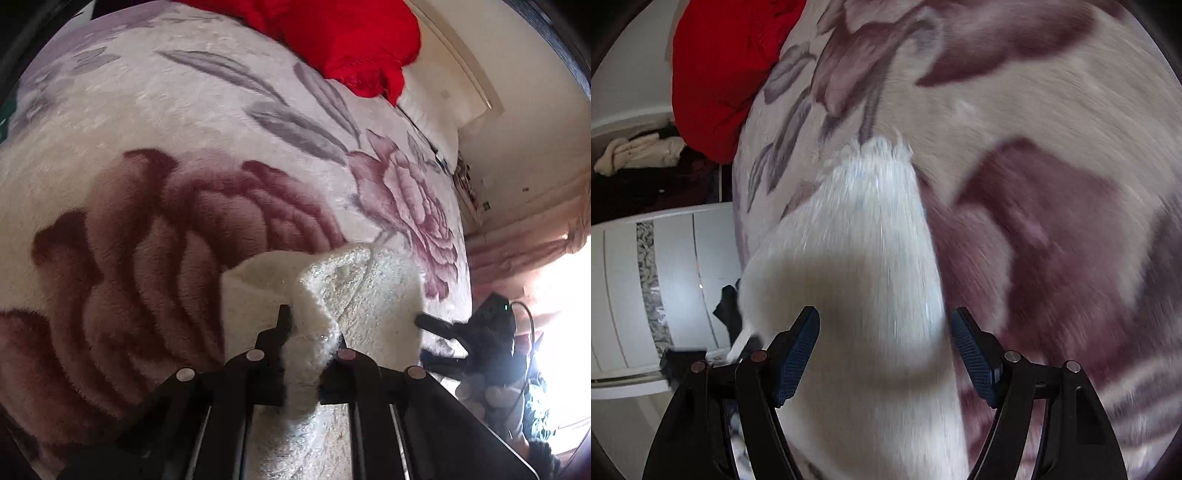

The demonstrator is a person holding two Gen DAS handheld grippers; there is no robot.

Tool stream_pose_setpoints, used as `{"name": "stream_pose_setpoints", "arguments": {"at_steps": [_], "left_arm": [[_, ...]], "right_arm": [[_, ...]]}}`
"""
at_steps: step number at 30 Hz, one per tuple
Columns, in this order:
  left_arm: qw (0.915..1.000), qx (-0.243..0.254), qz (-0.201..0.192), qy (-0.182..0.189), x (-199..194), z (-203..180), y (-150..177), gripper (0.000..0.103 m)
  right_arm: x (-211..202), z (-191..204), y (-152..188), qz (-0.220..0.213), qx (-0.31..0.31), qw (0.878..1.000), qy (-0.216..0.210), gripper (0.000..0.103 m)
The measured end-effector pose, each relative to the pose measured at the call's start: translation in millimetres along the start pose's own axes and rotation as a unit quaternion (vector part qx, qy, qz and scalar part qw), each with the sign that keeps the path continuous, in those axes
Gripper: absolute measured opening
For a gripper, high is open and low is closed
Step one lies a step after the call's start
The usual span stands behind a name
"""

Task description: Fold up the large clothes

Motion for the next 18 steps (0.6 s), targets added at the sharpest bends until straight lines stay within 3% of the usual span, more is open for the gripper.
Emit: {"name": "stream_pose_setpoints", "arguments": {"at_steps": [2, 5, 7, 10, 12, 13, 14, 15, 16, 18], "left_arm": [[0.9998, -0.019, -0.003, 0.0, 3.5, 5.5, -8.5, 0.007], [0.9979, -0.059, 0.025, 0.004, 27.9, 26.6, -17.8, 0.007], [0.9898, -0.11, 0.086, 0.026, 61.4, 50.8, -8.2, 0.01], [0.9869, -0.116, 0.097, 0.056, 56.6, 52.2, -4.6, 0.014], [0.9864, -0.094, 0.108, 0.08, 34.6, 43.2, -1.8, 0.023], [0.9851, -0.091, 0.112, 0.092, 22.5, 42.0, 1.8, 0.036], [0.9842, -0.092, 0.113, 0.101, 7.2, 42.4, 7.1, 0.042], [0.9836, -0.096, 0.106, 0.11, -12.1, 44.9, 14.0, 0.056], [0.9831, -0.1, 0.1, 0.116, -27.3, 47.3, 20.8, 0.064], [0.9827, -0.111, 0.086, 0.121, -65.7, 56.1, 43.6, 0.064]], "right_arm": [[13.0, 13.5, -7.7, -0.002, -0.018, 1.0, -0.002, 0.012], [20.3, 31.2, -24.6, -0.03, -0.055, 0.998, 0.029, 0.009], [36.3, 18.7, -33.6, -0.017, -0.047, 0.997, 0.056, 0.009], [52.8, 9.7, -36.4, 0.01, -0.035, 0.997, 0.07, 0.011], [49.1, 17.4, -36.7, 0.015, -0.033, 0.997, 0.07, 0.026], [43.5, 20.8, -32.2, 0.026, -0.03, 0.997, 0.062, 0.034], [37.8, 22.3, -25.0, 0.038, -0.027, 0.998, 0.052, 0.055], [28.1, 23.8, -13.8, 0.05, -0.025, 0.998, 0.04, 0.068], [17.3, 25.1, -0.9, 0.054, -0.025, 0.998, 0.025, 0.07], [-2.2, 23.9, 30.9, 0.07, -0.027, 0.997, 0.0, 0.071]]}}
Point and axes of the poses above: each gripper's, at about its wrist camera, not at the fingertips, and x roughly the way its jaws point, z to its left, y to its underside, the point moved 7 cm from there along x, roughly the way its jaws point, and after that the axes turned 6 degrees about -y, right-handed, at the moved point
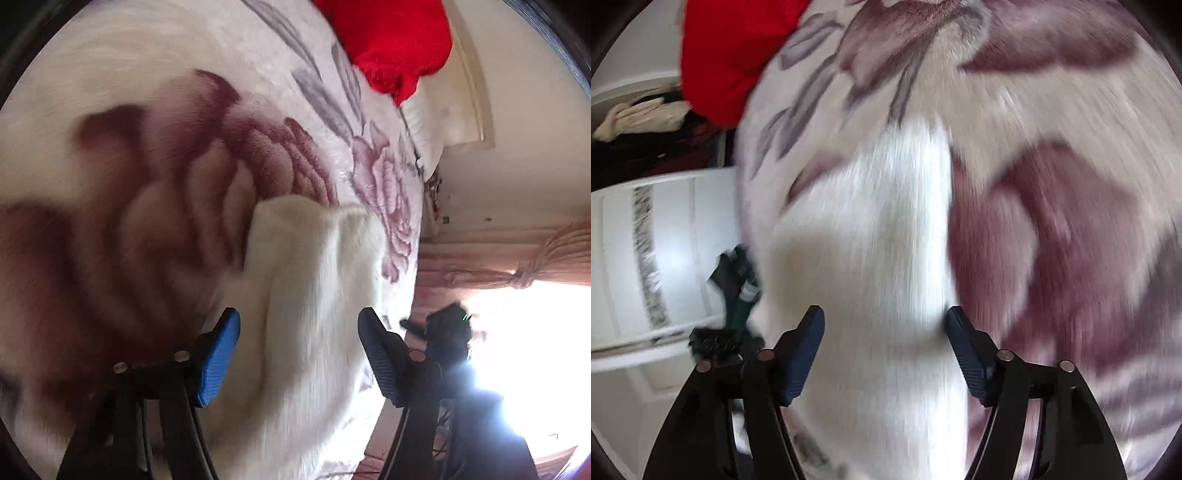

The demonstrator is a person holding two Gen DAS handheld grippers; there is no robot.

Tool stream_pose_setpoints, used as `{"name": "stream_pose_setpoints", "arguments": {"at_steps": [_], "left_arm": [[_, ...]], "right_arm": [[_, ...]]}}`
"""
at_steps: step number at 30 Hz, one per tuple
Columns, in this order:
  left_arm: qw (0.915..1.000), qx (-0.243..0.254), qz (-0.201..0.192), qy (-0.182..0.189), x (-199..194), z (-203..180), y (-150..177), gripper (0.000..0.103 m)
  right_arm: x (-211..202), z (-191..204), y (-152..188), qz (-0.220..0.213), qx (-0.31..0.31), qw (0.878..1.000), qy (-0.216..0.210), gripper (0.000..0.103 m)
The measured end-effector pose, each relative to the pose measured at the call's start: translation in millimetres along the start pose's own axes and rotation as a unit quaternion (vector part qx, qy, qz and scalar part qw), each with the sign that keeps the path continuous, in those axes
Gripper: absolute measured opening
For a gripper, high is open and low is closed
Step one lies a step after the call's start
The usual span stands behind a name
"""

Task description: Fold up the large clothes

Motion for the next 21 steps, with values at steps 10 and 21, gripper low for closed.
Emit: {"name": "stream_pose_setpoints", "arguments": {"at_steps": [10, 21], "left_arm": [[0.9964, -0.02, 0.011, -0.082, -80.6, 88.1, 165.3, 0.068], [0.991, 0.081, 0.03, -0.102, -24.7, 108.3, 218.9, 0.014]], "right_arm": [[9.8, -65.2, 233.2, 0.095, 0.107, 0.989, -0.035, 0.08], [98.9, -82.6, 321.3, 0.029, 0.133, 0.986, -0.098, 0.062]]}}
Point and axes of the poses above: each gripper's, at about its wrist camera, not at the fingertips, and x roughly the way its jaws point, z to its left, y to its underside, the point moved 7 cm from there along x, roughly the way its jaws point, and after that the axes turned 6 degrees about -y, right-handed, at the moved point
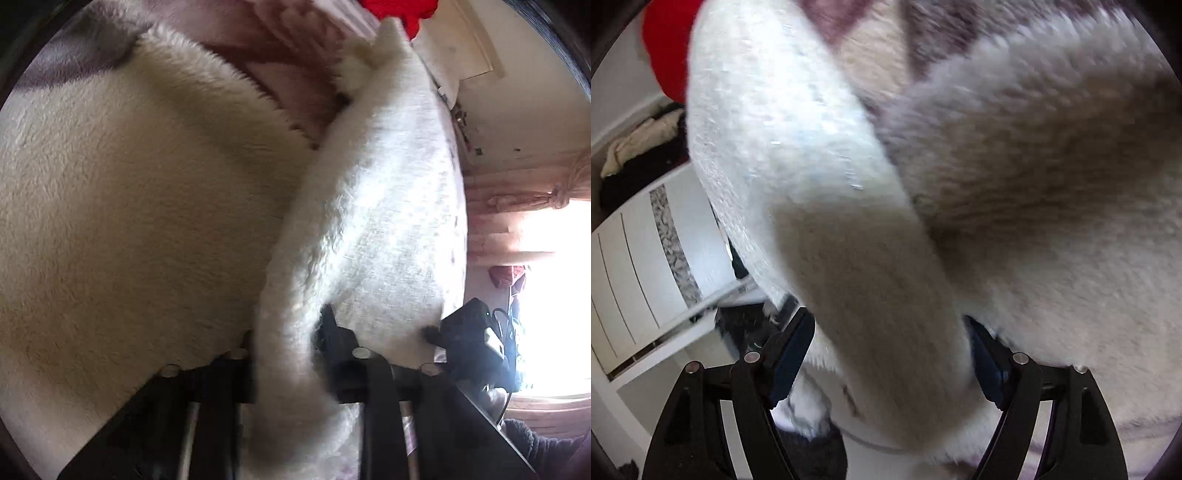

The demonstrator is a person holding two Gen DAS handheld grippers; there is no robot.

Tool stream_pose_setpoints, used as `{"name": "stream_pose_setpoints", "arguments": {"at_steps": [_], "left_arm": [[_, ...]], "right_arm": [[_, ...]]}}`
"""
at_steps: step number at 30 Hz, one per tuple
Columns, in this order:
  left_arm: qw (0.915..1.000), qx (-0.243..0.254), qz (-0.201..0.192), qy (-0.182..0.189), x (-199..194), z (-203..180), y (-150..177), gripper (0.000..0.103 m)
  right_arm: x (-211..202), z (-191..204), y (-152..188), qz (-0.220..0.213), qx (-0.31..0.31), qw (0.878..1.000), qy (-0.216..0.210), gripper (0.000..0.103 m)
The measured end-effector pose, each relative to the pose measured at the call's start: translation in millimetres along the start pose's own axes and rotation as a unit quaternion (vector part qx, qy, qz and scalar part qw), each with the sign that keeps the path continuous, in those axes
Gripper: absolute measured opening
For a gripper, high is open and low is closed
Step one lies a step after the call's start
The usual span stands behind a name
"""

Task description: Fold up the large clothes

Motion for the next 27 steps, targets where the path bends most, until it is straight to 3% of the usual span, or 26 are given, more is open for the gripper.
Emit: {"name": "stream_pose_setpoints", "arguments": {"at_steps": [1, 2, 6, 10, 12, 16, 18, 21, 24, 26, 27], "left_arm": [[1.0, 0.003, -0.008, -0.004, -2.8, -3.4, 1.9, 0.012], [0.9997, 0.003, -0.021, -0.007, -8.3, -8.0, 4.1, 0.012], [0.9984, -0.02, -0.05, 0.013, -36.8, -24.8, 25.3, 0.01], [0.9968, -0.045, -0.054, 0.037, -69.0, -43.9, 65.3, 0.01], [0.9964, -0.06, -0.038, 0.046, -75.8, -46.2, 97.0, 0.01], [0.994, -0.102, 0.015, 0.037, -50.3, -28.7, 155.4, 0.013], [0.9889, -0.14, 0.048, 0.018, -24.8, -13.1, 172.8, 0.019], [0.9828, -0.177, 0.054, 0.002, -21.2, -7.6, 164.2, 0.022], [0.986, -0.165, 0.008, -0.024, -57.8, -14.3, 140.7, 0.027], [0.9873, -0.151, -0.027, -0.041, -80.0, -12.3, 123.8, 0.042], [0.9871, -0.142, -0.041, -0.061, -84.9, -7.2, 117.6, 0.064]], "right_arm": [[3.9, 5.5, 2.2, -0.005, -0.008, 1.0, -0.002, 0.04], [8.6, 8.5, 7.6, -0.004, -0.016, 1.0, 0.006, 0.026], [0.5, 20.7, 23.1, -0.024, -0.011, 1.0, 0.004, 0.019], [-35.8, 47.2, 51.0, -0.022, -0.02, 1.0, -0.001, 0.019], [-58.2, 51.1, 72.1, -0.009, -0.025, 1.0, 0.002, 0.019], [-91.9, 21.7, 111.8, 0.018, -0.013, 0.999, 0.046, 0.019], [-94.0, -9.0, 121.3, 0.033, 0.003, 0.996, 0.079, 0.025], [-90.3, -36.2, 112.2, 0.032, 0.048, 0.991, 0.121, 0.043], [-109.1, -24.5, 103.4, 0.025, 0.041, 0.984, 0.17, 0.049], [-123.4, 2.6, 96.0, 0.012, -0.002, 0.979, 0.205, 0.049], [-130.1, 21.0, 91.4, 0.008, -0.032, 0.973, 0.23, 0.049]]}}
Point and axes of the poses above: each gripper's, at about its wrist camera, not at the fingertips, and x roughly the way its jaws point, z to its left, y to its underside, the point moved 7 cm from there along x, roughly the way its jaws point, and after that the axes turned 6 degrees about -y, right-handed, at the moved point
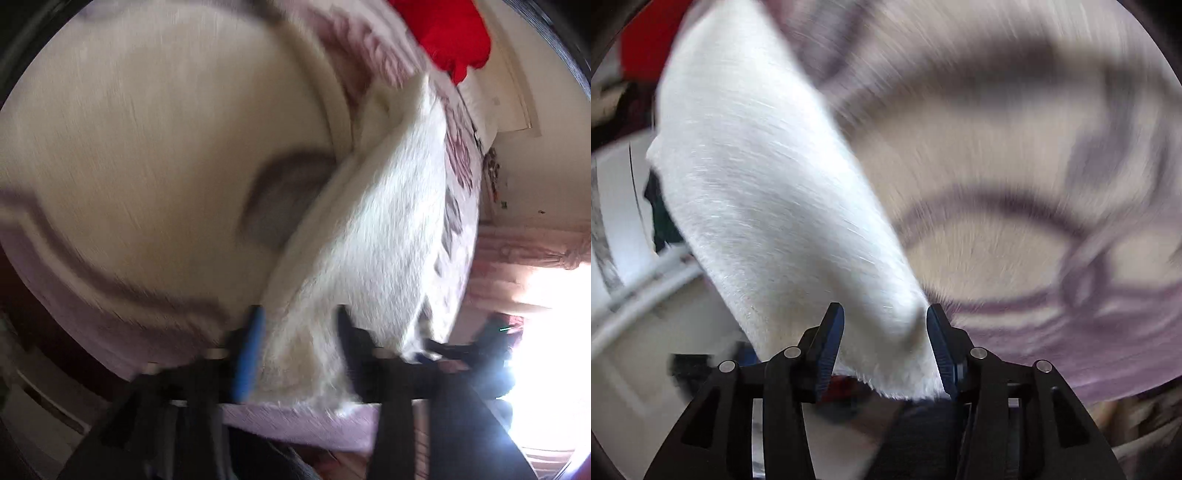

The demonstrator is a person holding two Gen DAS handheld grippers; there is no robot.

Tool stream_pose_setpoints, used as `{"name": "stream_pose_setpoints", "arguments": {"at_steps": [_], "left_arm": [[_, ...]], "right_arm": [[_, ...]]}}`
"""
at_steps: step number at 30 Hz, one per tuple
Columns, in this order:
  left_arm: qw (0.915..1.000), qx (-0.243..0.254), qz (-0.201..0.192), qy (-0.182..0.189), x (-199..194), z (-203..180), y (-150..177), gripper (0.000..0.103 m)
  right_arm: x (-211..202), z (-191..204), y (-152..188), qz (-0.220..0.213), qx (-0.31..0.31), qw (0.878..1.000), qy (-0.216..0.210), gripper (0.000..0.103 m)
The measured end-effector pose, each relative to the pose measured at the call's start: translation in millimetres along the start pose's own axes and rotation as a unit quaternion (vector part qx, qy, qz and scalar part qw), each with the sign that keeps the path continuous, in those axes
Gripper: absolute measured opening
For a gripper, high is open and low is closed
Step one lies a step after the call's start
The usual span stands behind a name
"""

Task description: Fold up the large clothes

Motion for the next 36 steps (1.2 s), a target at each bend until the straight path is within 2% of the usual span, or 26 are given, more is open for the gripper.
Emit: {"name": "stream_pose_setpoints", "arguments": {"at_steps": [1, 5, 7, 8, 9, 11, 14, 15, 16, 18, 20, 23, 26, 28, 29, 31, 32, 34, 36], "left_arm": [[0.9989, 0.015, -0.023, -0.039, -0.7, 7.1, -12.6, 0.075], [0.9842, 0.041, -0.063, -0.16, 23.9, 54.9, -38.8, 0.075], [0.9809, 0.035, -0.06, -0.182, 48.2, 75.1, -48.7, 0.075], [0.9807, 0.03, -0.056, -0.185, 55.4, 82.4, -51.1, 0.075], [0.9812, 0.023, -0.055, -0.183, 65.6, 89.1, -57.2, 0.075], [0.9818, 0.017, -0.061, -0.179, 75.2, 92.8, -66.7, 0.076], [0.9851, 0.015, -0.071, -0.156, 81.0, 90.7, -73.3, 0.091], [0.9863, 0.018, -0.074, -0.146, 76.4, 100.1, -68.4, 0.102], [0.9873, 0.021, -0.078, -0.136, 77.8, 100.6, -69.6, 0.103], [0.9835, 0.015, -0.092, -0.155, 85.5, 99.5, -74.0, 0.103], [0.9788, 0.009, -0.106, -0.175, 93.6, 91.4, -73.3, 0.103], [0.9759, 0.015, -0.093, -0.197, 104.6, 77.0, -79.4, 0.103], [0.9799, 0.009, -0.083, -0.182, 111.0, 70.8, -84.0, 0.103], [0.9815, 0.006, -0.079, -0.175, 112.6, 71.0, -89.0, 0.103], [0.982, 0.005, -0.076, -0.173, 112.8, 70.4, -91.8, 0.103], [0.9831, 0.005, -0.068, -0.17, 113.3, 69.0, -95.8, 0.103], [0.984, 0.006, -0.063, -0.166, 107.9, 69.8, -99.5, 0.103], [0.9884, 0.002, -0.055, -0.142, 96.9, 67.2, -105.4, 0.103], [0.993, -0.004, -0.052, -0.106, 86.6, 60.9, -108.2, 0.103]], "right_arm": [[-13.0, 20.0, -8.8, -0.011, -0.03, 0.999, 0.026, 0.049], [-26.2, 128.2, -52.1, -0.029, -0.149, 0.986, 0.072, 0.047], [-12.3, 188.7, -78.5, -0.036, -0.201, 0.975, 0.084, 0.035], [-0.2, 219.4, -95.3, -0.033, -0.22, 0.971, 0.09, 0.025], [19.6, 256.2, -117.5, -0.032, -0.239, 0.965, 0.104, 0.023], [58.5, 293.1, -150.2, -0.022, -0.273, 0.95, 0.15, 0.02], [119.7, 300.7, -178.6, 0.025, -0.273, 0.934, 0.229, 0.018], [141.9, 300.1, -190.0, 0.038, -0.268, 0.93, 0.248, 0.018], [150.4, 303.6, -200.3, 0.037, -0.263, 0.93, 0.254, 0.017], [157.2, 318.1, -211.5, 0.045, -0.239, 0.934, 0.263, 0.017], [147.3, 334.0, -214.1, 0.057, -0.245, 0.931, 0.263, 0.018], [106.9, 365.2, -208.2, 0.051, -0.245, 0.936, 0.249, 0.018], [64.1, 422.2, -219.0, -0.014, -0.266, 0.945, 0.188, 0.018], [65.5, 451.0, -246.9, -0.049, -0.274, 0.944, 0.179, 0.018], [80.2, 455.4, -268.7, -0.055, -0.269, 0.943, 0.188, 0.018], [111.0, 406.7, -288.9, -0.026, -0.247, 0.946, 0.206, 0.018], [134.7, 399.9, -296.4, -0.003, -0.234, 0.949, 0.212, 0.018], [135.5, 409.9, -305.3, -0.019, -0.23, 0.951, 0.208, 0.019], [110.4, 430.6, -292.6, -0.034, -0.238, 0.953, 0.186, 0.037]]}}
Point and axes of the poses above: each gripper's, at about its wrist camera, not at the fingertips, and x roughly the way its jaws point, z to its left, y to its underside, the point moved 7 cm from there along x, roughly the way its jaws point, and after that the axes turned 6 degrees about -y, right-handed, at the moved point
